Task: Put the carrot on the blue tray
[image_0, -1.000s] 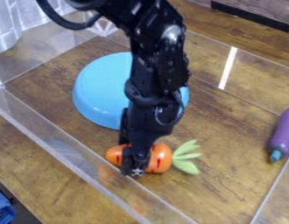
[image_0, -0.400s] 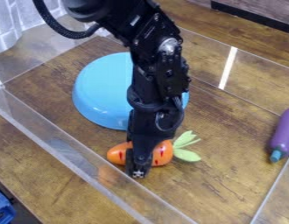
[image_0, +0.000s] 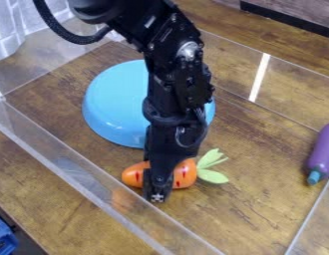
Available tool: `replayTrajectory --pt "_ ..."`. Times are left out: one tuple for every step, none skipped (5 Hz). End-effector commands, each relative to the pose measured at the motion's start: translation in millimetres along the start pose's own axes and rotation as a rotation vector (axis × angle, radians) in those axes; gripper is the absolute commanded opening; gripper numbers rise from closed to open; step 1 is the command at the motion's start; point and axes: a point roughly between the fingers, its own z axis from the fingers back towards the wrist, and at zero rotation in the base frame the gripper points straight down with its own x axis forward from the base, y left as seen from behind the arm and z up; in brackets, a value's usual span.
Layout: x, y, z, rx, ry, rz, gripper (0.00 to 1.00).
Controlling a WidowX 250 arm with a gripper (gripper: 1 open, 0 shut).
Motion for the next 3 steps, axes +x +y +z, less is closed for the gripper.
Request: replayTrajectory --pt "-0.6 6.0 9.9 0.023 -0.040 0.018 0.00" --pt "-0.2 5.9 11.0 0.022 -0.050 0.019 0.00" --pt "0.5 5.8 12.0 0.022 -0.060 0.020 0.00"
